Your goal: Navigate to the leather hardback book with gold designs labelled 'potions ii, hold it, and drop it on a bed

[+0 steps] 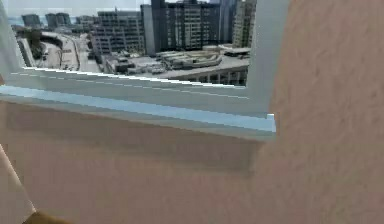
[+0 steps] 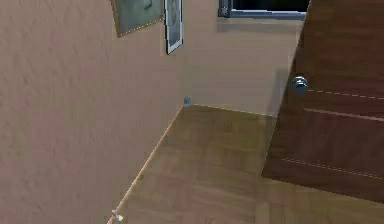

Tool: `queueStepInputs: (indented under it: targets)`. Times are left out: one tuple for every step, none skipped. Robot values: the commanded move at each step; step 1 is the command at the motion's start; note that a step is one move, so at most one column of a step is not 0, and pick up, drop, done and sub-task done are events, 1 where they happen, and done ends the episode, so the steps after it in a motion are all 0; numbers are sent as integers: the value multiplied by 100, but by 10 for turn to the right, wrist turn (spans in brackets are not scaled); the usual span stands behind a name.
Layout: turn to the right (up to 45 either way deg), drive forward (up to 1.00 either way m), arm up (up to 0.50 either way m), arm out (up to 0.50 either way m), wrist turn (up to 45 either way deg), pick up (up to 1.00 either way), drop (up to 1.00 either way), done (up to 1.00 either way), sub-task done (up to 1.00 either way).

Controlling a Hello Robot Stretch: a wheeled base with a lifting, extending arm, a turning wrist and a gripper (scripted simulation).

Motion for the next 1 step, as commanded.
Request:
queueStepInputs:
  targets:
    - [-90, 0, 0, 0, 0, 0, 0, 0, 0]
